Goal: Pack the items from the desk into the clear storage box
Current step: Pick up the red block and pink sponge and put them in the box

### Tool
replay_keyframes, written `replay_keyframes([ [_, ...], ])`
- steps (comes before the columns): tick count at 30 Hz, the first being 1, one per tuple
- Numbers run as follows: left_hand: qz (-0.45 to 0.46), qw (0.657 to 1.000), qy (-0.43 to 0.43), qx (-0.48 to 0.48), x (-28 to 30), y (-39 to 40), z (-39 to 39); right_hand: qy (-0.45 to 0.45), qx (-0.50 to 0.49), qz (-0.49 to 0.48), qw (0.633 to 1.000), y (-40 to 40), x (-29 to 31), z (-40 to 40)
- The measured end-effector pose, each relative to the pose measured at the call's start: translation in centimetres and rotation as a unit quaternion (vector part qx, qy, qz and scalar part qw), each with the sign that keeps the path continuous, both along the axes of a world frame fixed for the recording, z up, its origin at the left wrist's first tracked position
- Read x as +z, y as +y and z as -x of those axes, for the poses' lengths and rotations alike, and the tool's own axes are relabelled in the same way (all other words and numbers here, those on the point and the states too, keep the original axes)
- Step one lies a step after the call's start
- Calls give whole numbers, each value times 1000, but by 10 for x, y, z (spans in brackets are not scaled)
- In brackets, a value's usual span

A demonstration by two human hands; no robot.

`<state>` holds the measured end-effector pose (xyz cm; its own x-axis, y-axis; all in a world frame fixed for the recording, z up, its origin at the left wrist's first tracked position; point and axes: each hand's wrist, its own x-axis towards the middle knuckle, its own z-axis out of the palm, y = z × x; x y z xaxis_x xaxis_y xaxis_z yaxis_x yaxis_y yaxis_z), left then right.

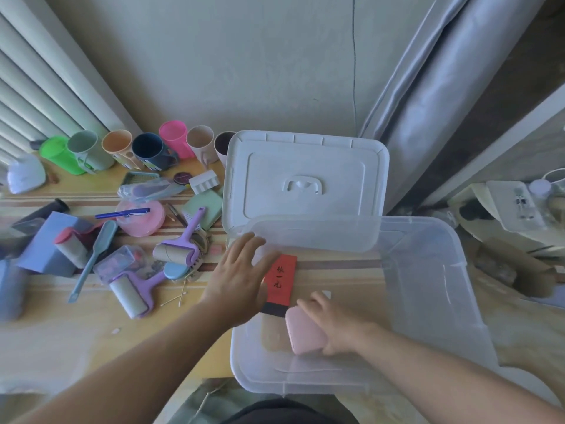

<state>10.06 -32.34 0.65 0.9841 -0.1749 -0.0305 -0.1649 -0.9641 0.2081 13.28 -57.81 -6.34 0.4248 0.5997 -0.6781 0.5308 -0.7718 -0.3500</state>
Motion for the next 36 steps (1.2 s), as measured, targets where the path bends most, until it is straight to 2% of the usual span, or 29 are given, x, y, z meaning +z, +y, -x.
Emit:
replay_keyframes([
  [2, 12, 1000, -6, 13, -10, 1, 5, 29, -10, -16, 999, -5, -7, -4],
  [6, 34, 999, -16, 34, -13, -2, 3, 107, -97, -29, 989, -14, -8, -9],
  [10, 35, 998, -18, 40, -14, -3, 2, 82, -91, 21, 992, 1, -19, -3],
  [16, 28, 999, -9, 36, -15, -4, 0, 72, -132, 27, 988, 18, -28, -6],
  [22, 11, 999, 8, 37, -15, -4, -1, 38, -129, 64, 989, 34, -37, -7],
  [26, 11, 999, 10, 42, -14, -4, -2, 53, -131, 110, 984, 39, -33, -19],
  [29, 14, 999, 4, 41, -15, -4, -2, 100, -158, 98, 978, 30, -20, -40],
  [31, 14, 999, -3, 40, -16, -3, -1, 127, -236, 61, 961, 13, -16, -55],
  [33, 16, 999, -5, 42, -17, -3, -2, 110, -350, 8, 930, -3, -18, -70],
  [36, 21, 999, -6, 39, -18, -3, -2, 83, -517, -78, 848, -14, -32, -87],
])
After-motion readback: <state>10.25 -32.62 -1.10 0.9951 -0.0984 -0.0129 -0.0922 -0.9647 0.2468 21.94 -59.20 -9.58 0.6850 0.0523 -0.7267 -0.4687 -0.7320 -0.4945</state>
